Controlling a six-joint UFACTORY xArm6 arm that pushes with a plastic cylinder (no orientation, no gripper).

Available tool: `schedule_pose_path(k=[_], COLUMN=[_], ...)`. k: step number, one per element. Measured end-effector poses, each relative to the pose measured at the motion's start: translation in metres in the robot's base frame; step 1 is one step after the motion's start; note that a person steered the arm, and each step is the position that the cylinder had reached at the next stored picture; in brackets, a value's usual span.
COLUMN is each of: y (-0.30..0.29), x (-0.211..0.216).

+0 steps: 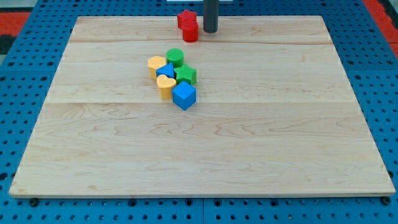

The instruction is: Move red star to the top left

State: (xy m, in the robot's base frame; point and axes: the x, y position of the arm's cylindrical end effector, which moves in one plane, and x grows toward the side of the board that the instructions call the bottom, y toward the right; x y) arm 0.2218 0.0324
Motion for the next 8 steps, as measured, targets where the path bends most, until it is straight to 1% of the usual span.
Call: schedule_pose_path(k=[1, 4, 5, 6, 7, 8], y=[0.004, -0.112, -0.138, -0.123, -0.156, -0.223], x=[-0.03, -0.019, -0.013, -0.003, 0.01, 0.01])
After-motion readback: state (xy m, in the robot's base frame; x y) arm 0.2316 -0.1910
